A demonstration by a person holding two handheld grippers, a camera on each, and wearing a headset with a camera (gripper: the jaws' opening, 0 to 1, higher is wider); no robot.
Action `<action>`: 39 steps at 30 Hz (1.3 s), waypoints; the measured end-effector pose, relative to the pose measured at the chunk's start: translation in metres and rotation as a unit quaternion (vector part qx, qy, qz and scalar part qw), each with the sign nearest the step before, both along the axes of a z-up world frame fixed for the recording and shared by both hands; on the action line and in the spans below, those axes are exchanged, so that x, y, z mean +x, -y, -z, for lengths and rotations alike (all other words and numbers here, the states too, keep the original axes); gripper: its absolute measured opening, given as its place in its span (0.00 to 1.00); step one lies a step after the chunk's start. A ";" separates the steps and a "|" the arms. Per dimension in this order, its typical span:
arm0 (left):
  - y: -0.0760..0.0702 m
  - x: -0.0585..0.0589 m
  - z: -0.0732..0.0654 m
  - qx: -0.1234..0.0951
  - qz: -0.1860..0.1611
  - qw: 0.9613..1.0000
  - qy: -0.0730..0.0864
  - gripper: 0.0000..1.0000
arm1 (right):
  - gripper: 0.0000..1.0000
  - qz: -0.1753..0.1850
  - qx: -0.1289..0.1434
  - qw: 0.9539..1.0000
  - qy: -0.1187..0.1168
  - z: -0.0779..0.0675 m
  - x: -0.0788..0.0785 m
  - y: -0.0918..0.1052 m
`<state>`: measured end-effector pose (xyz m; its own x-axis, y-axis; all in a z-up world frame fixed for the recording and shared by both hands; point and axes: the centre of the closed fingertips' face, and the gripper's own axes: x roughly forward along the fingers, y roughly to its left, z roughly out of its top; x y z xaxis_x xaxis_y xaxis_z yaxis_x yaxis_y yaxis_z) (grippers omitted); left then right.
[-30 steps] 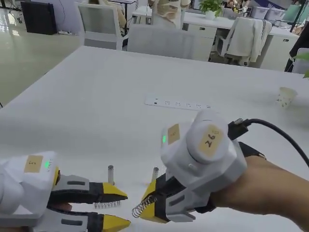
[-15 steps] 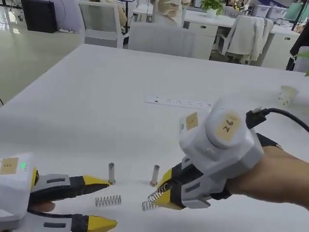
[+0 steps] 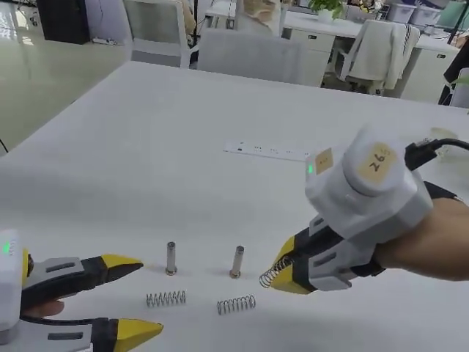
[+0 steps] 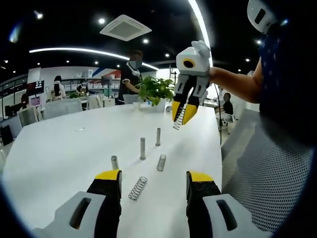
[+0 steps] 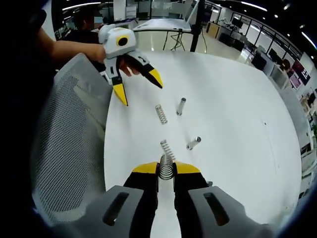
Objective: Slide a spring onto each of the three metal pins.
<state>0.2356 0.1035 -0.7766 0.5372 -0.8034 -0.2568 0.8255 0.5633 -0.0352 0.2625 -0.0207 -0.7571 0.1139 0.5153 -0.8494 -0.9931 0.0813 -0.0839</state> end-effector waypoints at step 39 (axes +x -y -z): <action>-0.002 0.000 0.001 -0.004 -0.020 1.000 0.001 0.54 | 0.09 0.039 -0.114 0.993 -0.006 0.027 0.075 0.051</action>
